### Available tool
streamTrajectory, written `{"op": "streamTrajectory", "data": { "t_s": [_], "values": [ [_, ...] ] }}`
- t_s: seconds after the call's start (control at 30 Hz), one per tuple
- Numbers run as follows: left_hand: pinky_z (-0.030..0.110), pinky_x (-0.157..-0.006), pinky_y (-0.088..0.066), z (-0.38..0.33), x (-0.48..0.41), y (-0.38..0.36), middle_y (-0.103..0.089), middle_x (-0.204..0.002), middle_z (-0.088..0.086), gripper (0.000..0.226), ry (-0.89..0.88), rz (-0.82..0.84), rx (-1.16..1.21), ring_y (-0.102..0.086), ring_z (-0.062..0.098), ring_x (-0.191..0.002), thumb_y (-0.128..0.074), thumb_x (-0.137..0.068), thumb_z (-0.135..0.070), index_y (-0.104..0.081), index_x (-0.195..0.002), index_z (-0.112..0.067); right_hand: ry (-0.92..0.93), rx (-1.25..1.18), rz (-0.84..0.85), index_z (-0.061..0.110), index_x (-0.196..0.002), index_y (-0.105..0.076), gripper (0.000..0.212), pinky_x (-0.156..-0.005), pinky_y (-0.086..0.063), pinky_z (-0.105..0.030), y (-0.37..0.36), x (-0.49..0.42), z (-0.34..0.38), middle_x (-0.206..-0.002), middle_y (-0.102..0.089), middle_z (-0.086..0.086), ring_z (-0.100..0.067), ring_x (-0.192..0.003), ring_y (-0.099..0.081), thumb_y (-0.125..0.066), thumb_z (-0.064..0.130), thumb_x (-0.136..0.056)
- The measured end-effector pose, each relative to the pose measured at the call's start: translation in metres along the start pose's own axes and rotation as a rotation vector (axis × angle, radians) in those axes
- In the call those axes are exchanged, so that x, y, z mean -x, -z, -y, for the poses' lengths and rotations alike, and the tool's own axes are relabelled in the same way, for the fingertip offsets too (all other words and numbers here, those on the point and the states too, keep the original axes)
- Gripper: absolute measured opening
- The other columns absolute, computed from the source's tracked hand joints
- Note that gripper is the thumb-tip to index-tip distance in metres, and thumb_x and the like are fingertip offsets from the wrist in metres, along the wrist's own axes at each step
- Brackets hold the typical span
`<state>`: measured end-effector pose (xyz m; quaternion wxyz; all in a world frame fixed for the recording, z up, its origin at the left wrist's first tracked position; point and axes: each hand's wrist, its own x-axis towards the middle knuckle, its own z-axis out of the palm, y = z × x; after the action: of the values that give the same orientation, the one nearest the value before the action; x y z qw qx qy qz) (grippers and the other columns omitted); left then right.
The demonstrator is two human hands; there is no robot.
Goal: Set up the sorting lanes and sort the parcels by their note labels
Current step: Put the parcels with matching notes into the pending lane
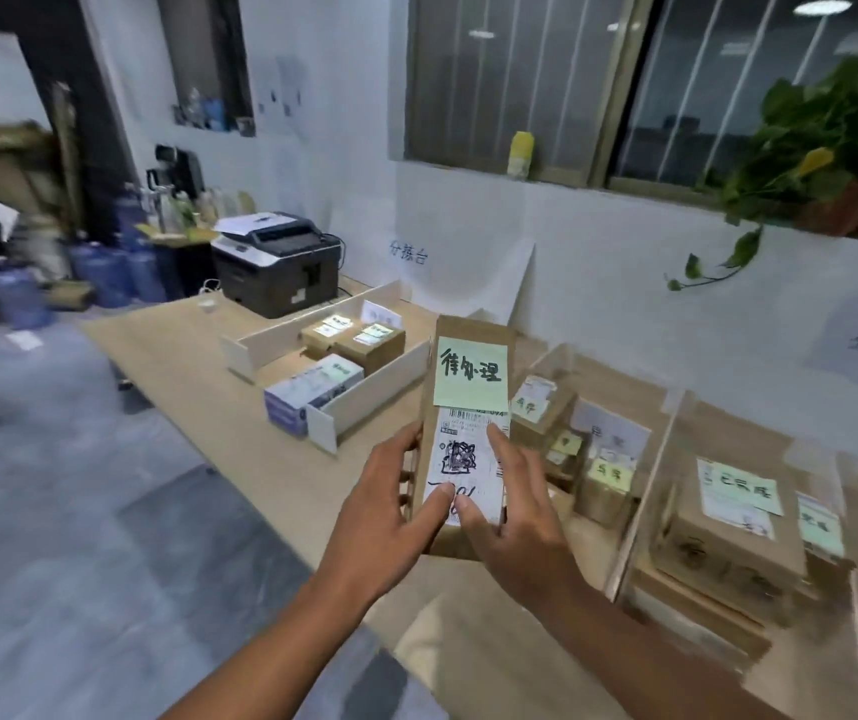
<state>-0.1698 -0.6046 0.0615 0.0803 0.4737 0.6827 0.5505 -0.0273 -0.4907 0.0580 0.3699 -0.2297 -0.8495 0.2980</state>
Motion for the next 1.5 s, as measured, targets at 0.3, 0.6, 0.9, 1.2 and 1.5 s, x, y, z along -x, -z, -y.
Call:
{"op": "streamTrajectory", "data": {
  "t_s": [0.3,0.6,0.9,1.2,1.5],
  "values": [
    [0.039,-0.089,-0.059,0.143,-0.101,0.095,-0.052,-0.139,-0.028,0.06,0.128,-0.023,-0.023,-0.062,0.001,-0.114,-0.056,-0.088,-0.067,-0.034,-0.143,-0.059,-0.045,-0.145,0.098,0.043,-0.153,-0.022,0.072,-0.091,-0.034,0.003,-0.18,-0.125,-0.017,-0.134,-0.033,0.019,0.014,-0.127,-0.039,-0.056,0.054,-0.091],
    [0.033,-0.085,-0.06,0.317,-0.275,0.152,-0.054,-0.132,-0.036,0.055,0.322,0.115,-0.146,-0.063,-0.004,-0.109,-0.058,-0.088,-0.053,-0.033,-0.136,-0.065,-0.223,-0.218,0.124,0.051,-0.15,-0.017,0.07,-0.098,-0.051,-0.018,-0.363,-0.281,-0.093,-0.136,-0.03,0.022,0.001,-0.13,-0.046,-0.052,0.063,-0.091],
    [0.025,-0.077,-0.06,0.443,-0.42,0.186,-0.058,-0.131,-0.03,0.058,0.374,0.369,-0.118,-0.064,-0.007,-0.104,-0.056,-0.086,-0.056,-0.033,-0.138,-0.063,-0.475,-0.066,0.144,0.047,-0.152,-0.007,0.078,-0.1,-0.055,-0.031,-0.464,-0.397,-0.127,-0.142,-0.025,0.013,-0.007,-0.134,-0.042,-0.055,0.061,-0.093],
    [0.033,-0.089,-0.059,0.564,-0.505,0.172,-0.057,-0.136,-0.028,0.055,0.365,0.755,-0.019,-0.063,-0.002,-0.109,-0.056,-0.089,-0.052,-0.031,-0.136,-0.064,-0.849,0.208,0.135,0.047,-0.151,0.001,0.083,-0.094,-0.056,-0.033,-0.544,-0.444,-0.164,-0.146,-0.023,0.012,-0.015,-0.125,-0.051,-0.048,0.07,-0.088],
    [0.023,-0.092,-0.052,0.578,-0.508,0.166,-0.045,-0.144,-0.022,0.06,0.37,0.797,0.017,-0.054,0.001,-0.12,-0.056,-0.089,-0.056,-0.03,-0.144,-0.054,-0.902,0.299,0.188,0.039,-0.158,-0.004,0.087,-0.1,-0.051,-0.037,-0.548,-0.447,-0.16,-0.145,-0.033,0.007,-0.014,-0.127,-0.045,-0.033,0.078,-0.086]
  ]
}}
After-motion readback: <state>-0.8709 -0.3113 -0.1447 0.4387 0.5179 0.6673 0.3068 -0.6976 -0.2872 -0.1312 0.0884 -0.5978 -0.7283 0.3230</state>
